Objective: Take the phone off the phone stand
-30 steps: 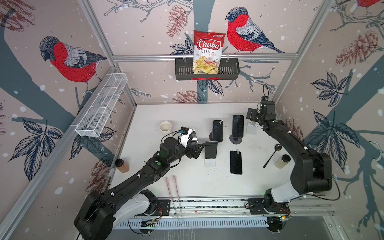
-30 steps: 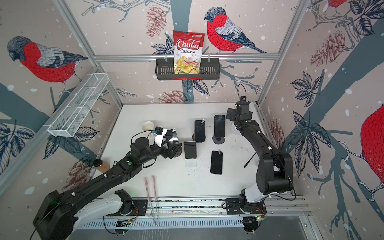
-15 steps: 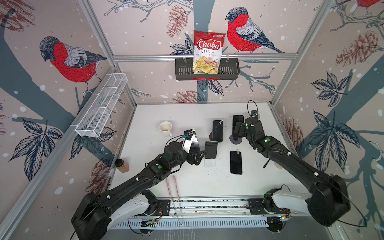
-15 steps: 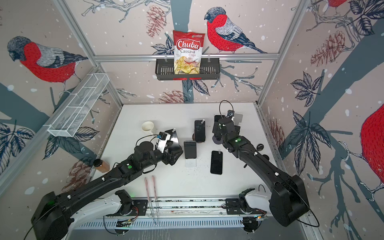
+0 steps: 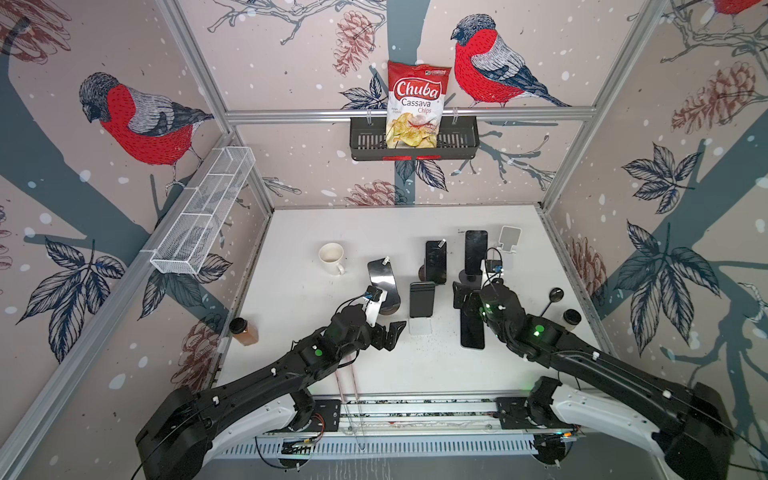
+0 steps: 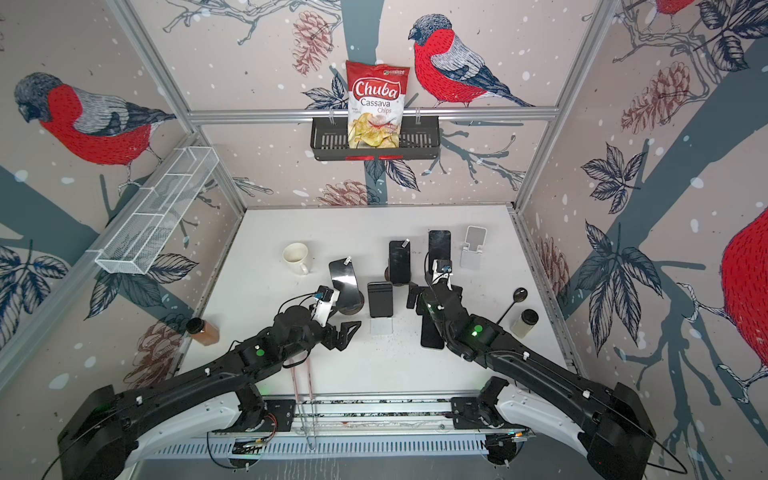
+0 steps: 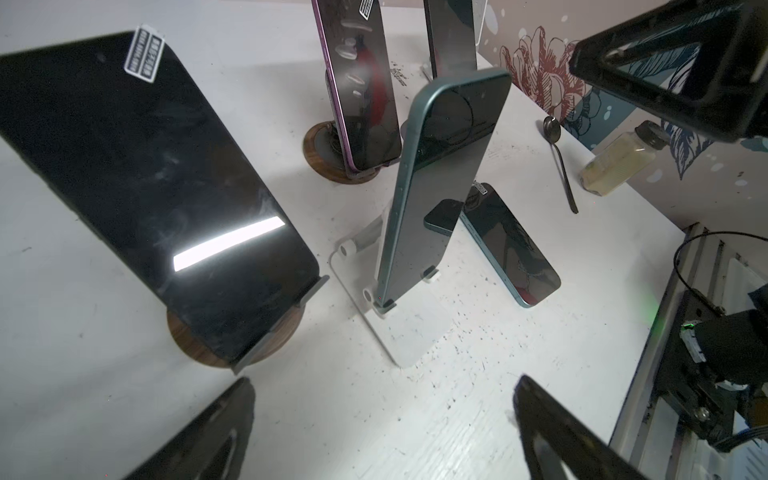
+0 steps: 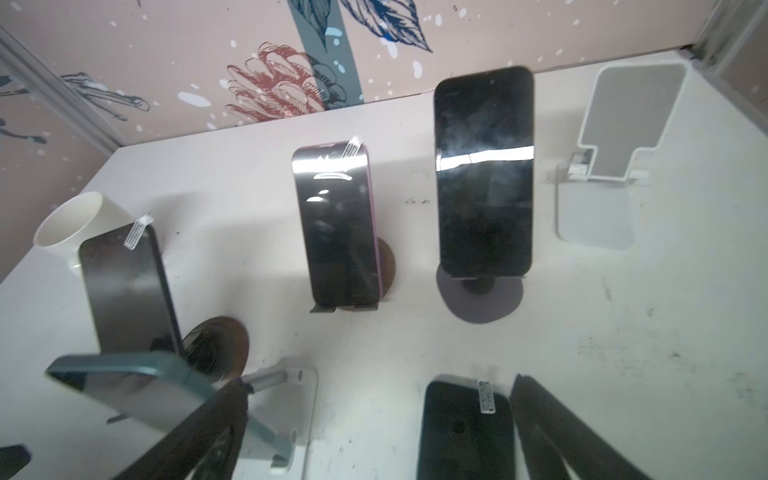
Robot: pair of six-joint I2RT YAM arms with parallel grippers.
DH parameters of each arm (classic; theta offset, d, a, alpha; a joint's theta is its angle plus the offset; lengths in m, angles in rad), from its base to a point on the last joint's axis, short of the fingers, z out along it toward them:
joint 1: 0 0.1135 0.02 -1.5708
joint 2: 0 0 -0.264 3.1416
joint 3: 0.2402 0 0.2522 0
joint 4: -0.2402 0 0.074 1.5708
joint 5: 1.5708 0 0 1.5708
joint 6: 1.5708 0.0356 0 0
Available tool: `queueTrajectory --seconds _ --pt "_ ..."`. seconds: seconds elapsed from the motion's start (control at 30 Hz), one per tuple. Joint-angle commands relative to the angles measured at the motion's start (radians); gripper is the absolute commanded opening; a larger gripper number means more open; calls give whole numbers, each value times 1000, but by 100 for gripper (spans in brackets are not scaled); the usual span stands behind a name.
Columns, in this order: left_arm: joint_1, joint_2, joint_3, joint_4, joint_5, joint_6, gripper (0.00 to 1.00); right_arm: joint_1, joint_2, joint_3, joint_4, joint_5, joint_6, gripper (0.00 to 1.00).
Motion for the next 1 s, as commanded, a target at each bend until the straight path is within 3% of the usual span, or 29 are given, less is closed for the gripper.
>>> queueTrajectory --seconds 0.0,0.13,0.43,0.97 --pt "-22 -4 -41 124 -24 42 96 70 -13 -31 71 65 8 99" --pt "-63 13 -98 237 -53 78 96 166 0 -52 105 114 -20 98" --pt "-102 67 -186 473 -87 175 96 255 91 -55 167 218 21 96" --pt "-104 212 -201 623 -33 227 96 306 321 3 361 126 -34 99"
